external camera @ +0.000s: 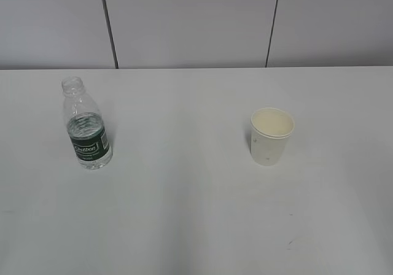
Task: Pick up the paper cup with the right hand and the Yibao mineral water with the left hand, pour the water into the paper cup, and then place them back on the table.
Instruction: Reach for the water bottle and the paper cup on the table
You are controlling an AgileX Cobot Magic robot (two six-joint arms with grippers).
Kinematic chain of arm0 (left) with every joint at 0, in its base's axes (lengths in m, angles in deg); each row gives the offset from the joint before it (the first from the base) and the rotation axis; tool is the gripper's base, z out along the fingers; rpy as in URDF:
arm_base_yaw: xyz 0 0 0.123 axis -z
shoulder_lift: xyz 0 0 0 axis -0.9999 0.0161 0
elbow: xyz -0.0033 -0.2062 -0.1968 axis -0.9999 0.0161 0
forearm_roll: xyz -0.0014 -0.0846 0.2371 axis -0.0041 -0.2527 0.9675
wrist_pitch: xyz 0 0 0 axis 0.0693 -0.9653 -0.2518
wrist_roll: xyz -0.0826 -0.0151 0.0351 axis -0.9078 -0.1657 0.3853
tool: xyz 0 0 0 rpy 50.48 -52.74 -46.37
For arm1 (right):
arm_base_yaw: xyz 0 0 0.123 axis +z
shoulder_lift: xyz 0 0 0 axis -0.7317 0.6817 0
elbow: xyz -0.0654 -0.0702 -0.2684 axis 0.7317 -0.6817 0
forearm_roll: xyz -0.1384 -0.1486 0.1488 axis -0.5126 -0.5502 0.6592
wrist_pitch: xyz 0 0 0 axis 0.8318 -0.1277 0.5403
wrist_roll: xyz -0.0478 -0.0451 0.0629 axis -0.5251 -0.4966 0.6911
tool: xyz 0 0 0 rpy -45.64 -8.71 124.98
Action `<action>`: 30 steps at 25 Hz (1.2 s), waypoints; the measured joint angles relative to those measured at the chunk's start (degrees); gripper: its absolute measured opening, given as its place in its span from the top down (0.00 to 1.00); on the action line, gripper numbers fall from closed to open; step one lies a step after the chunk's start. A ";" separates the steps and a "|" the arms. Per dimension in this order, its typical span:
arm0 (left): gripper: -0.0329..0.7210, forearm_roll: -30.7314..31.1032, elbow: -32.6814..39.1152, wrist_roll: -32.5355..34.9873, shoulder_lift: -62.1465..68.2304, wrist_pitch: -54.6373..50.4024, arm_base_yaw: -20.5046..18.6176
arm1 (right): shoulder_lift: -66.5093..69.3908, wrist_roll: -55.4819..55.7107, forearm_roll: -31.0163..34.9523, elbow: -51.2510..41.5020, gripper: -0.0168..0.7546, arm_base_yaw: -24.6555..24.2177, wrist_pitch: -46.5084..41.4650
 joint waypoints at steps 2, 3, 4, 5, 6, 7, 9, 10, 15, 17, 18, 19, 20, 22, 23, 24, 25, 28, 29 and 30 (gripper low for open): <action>0.64 -0.30 -0.05 0.00 1.63 4.74 0.00 | 3.36 0.00 0.00 0.00 0.26 0.00 4.63; 0.64 -0.37 -0.05 0.14 2.93 7.07 0.00 | 5.11 0.00 0.00 0.00 0.26 0.00 7.23; 0.64 -0.49 -0.05 0.64 4.16 9.53 0.00 | 6.60 0.00 0.00 0.00 0.26 0.00 9.88; 0.64 -0.64 -0.05 1.19 5.77 12.29 0.00 | 8.41 0.00 0.00 0.00 0.26 0.00 12.62; 0.64 -0.90 -0.05 1.87 7.46 14.89 0.00 | 10.23 0.00 0.00 0.00 0.26 0.00 14.98; 0.64 -1.43 -0.05 2.48 9.20 18.20 0.00 | 11.77 0.00 0.00 0.00 0.26 0.00 17.70; 0.64 -2.47 -0.05 3.02 12.57 24.18 0.00 | 15.34 0.00 0.00 0.00 0.26 0.00 22.25; 0.64 -2.58 0.19 3.13 14.38 27.59 0.00 | 17.09 0.00 0.00 0.00 0.26 0.00 24.54; 0.64 -2.93 5.44 3.46 21.93 43.10 0.00 | 24.44 0.00 0.00 -2.26 0.26 0.00 36.31; 0.64 -3.00 8.98 3.46 24.05 49.87 0.00 | 27.10 0.00 0.00 -3.85 0.26 0.00 40.44; 0.64 -3.00 11.03 3.46 24.94 53.75 0.00 | 28.09 0.00 0.00 -4.79 0.26 0.00 42.78; 0.64 -3.06 13.02 3.46 25.65 57.24 0.06 | 29.20 0.00 0.00 -5.78 0.26 0.00 45.09; 0.64 -3.06 14.59 3.46 26.46 59.79 0.11 | 30.23 0.00 0.00 -6.63 0.26 0.00 46.87; 0.64 -3.06 18.03 2.86 27.98 64.78 0.12 | 31.95 0.00 0.00 -8.44 0.26 0.00 50.28; 0.64 -2.83 19.29 2.45 28.80 66.82 0.12 | 32.78 0.51 0.00 -9.27 0.26 0.00 51.53; 0.64 -2.62 20.60 2.19 29.72 68.58 0.17 | 33.43 0.51 0.00 -9.95 0.26 0.00 53.08; 0.64 -2.39 21.59 2.00 30.69 70.56 0.28 | 34.20 0.90 0.00 -10.79 0.26 0.00 54.81; 0.64 -1.92 22.44 1.63 34.32 74.29 1.57 | 36.38 1.69 0.00 -12.91 0.26 0.00 59.61; 0.64 -1.92 22.44 1.26 35.69 75.13 2.40 | 37.31 1.93 0.00 -13.57 0.26 0.00 61.35; 0.64 -1.92 22.44 1.04 37.45 75.94 3.43 | 38.31 2.08 0.00 -14.09 0.26 0.00 62.84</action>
